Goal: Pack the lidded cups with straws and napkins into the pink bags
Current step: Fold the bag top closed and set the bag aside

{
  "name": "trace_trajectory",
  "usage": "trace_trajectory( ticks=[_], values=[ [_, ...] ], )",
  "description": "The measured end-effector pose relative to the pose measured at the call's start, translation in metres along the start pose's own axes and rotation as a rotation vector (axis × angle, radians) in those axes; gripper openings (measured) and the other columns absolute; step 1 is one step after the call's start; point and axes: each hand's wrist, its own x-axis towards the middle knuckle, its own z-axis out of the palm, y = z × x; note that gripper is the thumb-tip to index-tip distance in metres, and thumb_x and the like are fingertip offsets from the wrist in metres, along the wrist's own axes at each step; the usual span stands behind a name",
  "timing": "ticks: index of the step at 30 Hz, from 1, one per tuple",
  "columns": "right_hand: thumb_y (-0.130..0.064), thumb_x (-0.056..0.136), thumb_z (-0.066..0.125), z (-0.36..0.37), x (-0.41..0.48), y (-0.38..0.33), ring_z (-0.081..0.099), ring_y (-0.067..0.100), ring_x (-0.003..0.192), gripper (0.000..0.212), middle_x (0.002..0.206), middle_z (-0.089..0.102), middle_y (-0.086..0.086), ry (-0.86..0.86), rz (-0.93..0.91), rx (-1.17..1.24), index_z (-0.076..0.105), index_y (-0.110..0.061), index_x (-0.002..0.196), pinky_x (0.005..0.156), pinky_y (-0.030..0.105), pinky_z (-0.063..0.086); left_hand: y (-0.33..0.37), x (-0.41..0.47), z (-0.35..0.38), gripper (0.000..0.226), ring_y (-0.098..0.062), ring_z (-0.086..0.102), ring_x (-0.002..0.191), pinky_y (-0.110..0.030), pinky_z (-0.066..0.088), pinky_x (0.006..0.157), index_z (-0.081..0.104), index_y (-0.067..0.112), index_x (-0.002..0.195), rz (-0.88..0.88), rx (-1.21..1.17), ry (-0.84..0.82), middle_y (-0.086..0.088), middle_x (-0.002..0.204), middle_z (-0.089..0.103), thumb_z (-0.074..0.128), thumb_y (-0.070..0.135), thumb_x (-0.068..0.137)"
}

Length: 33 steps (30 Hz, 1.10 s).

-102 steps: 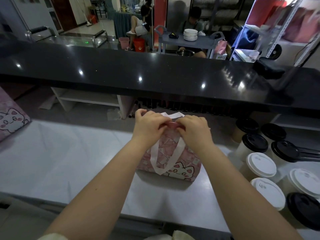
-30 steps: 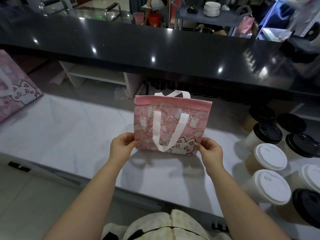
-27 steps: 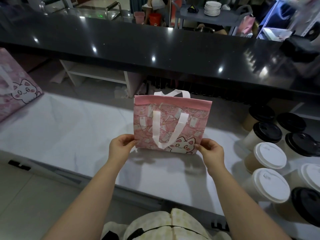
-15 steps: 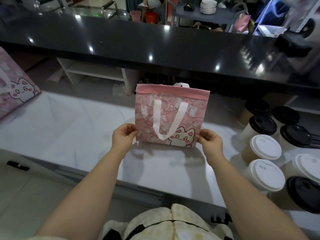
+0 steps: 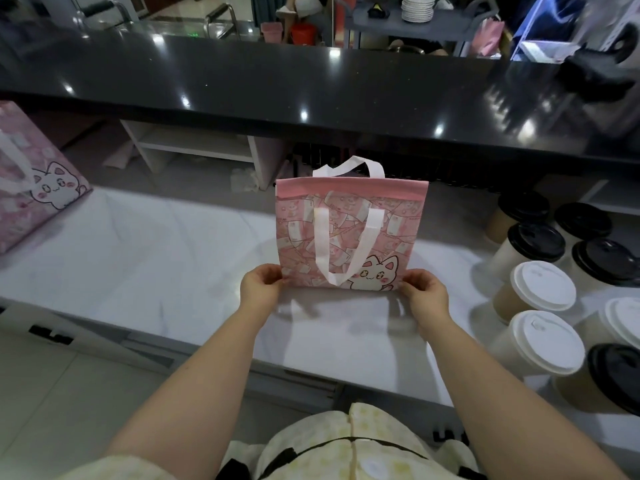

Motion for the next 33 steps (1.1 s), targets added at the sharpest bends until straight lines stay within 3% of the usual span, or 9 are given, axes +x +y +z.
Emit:
trace_trajectory(
  ticks=[3, 6, 9, 13, 18, 24, 28, 33],
  values=[
    [0.01, 0.082, 0.063, -0.001, 0.0, -0.003, 0.065, 0.015, 0.071, 0.025, 0.076, 0.071, 0.0, -0.013, -0.028, -0.033, 0.063, -0.015, 0.079, 0.068, 0.022, 0.055, 0.003, -0.001, 0.0, 0.02, -0.022, 0.07, 0.09, -0.037, 0.057, 0.087, 0.07, 0.019, 0.086, 0.055, 0.056, -0.013, 0.0, 0.091, 0.075, 0.072, 0.0, 0.081],
    [0.005, 0.08, 0.071, -0.003, 0.001, -0.015, 0.066, 0.011, 0.071, 0.02, 0.076, 0.072, -0.004, -0.016, -0.087, -0.005, 0.068, -0.014, 0.083, 0.066, 0.017, 0.054, 0.015, -0.002, -0.006, 0.026, -0.012, 0.071, 0.085, -0.026, 0.057, 0.079, 0.07, 0.024, 0.09, 0.17, 0.081, -0.037, 0.006, 0.087, 0.074, 0.078, 0.004, 0.077],
    [0.001, 0.084, 0.069, -0.003, 0.004, -0.028, 0.069, 0.018, 0.079, 0.012, 0.084, 0.073, 0.004, -0.037, -0.132, 0.11, 0.068, -0.01, 0.088, 0.077, 0.027, 0.058, 0.034, -0.004, -0.013, 0.023, -0.007, 0.07, 0.083, -0.016, 0.055, 0.073, 0.074, 0.031, 0.09, 0.268, -0.014, -0.022, 0.009, 0.088, 0.076, 0.08, 0.012, 0.079],
    [0.001, 0.089, 0.064, 0.009, 0.001, -0.043, 0.067, 0.025, 0.084, 0.009, 0.092, 0.07, 0.014, -0.063, -0.111, 0.195, 0.067, -0.006, 0.093, 0.08, 0.038, 0.057, 0.056, -0.005, -0.007, 0.018, -0.012, 0.072, 0.084, -0.025, 0.057, 0.077, 0.073, 0.022, 0.091, 0.246, -0.152, 0.01, 0.003, 0.088, 0.076, 0.071, 0.005, 0.086],
    [0.002, 0.088, 0.065, 0.035, -0.002, -0.08, 0.064, 0.02, 0.08, 0.011, 0.086, 0.068, 0.007, -0.089, -0.136, 0.211, 0.065, -0.008, 0.09, 0.074, 0.034, 0.057, 0.086, -0.006, -0.02, 0.016, -0.016, 0.067, 0.087, -0.033, 0.057, 0.086, 0.069, 0.009, 0.104, 0.259, -0.208, 0.125, -0.005, 0.096, 0.071, 0.069, 0.003, 0.089],
    [-0.004, 0.085, 0.07, 0.1, -0.001, -0.142, 0.069, 0.019, 0.081, 0.011, 0.086, 0.073, 0.003, -0.296, -0.211, 0.191, 0.069, -0.014, 0.089, 0.071, 0.033, 0.059, 0.122, -0.001, -0.088, 0.015, -0.022, 0.07, 0.089, -0.038, 0.058, 0.08, 0.07, 0.017, 0.099, 0.28, -0.301, 0.301, -0.01, 0.098, 0.072, 0.069, 0.007, 0.089],
    [-0.006, 0.081, 0.075, 0.168, -0.009, -0.184, 0.073, 0.025, 0.085, 0.014, 0.089, 0.075, 0.005, -0.525, -0.261, 0.158, 0.071, -0.018, 0.086, 0.068, 0.036, 0.059, 0.141, -0.012, -0.153, 0.018, -0.017, 0.069, 0.081, -0.034, 0.058, 0.073, 0.07, 0.029, 0.09, 0.328, -0.336, 0.527, 0.001, 0.086, 0.072, 0.073, 0.011, 0.087],
    [-0.009, 0.081, 0.075, 0.273, -0.04, -0.231, 0.072, 0.033, 0.09, 0.011, 0.094, 0.074, 0.012, -0.833, -0.275, 0.13, 0.071, -0.016, 0.089, 0.074, 0.048, 0.059, 0.151, -0.046, -0.244, 0.013, -0.021, 0.061, 0.077, -0.036, 0.053, 0.076, 0.067, 0.016, 0.093, 0.372, -0.159, 0.836, -0.007, 0.083, 0.067, 0.071, 0.005, 0.088]
  ],
)
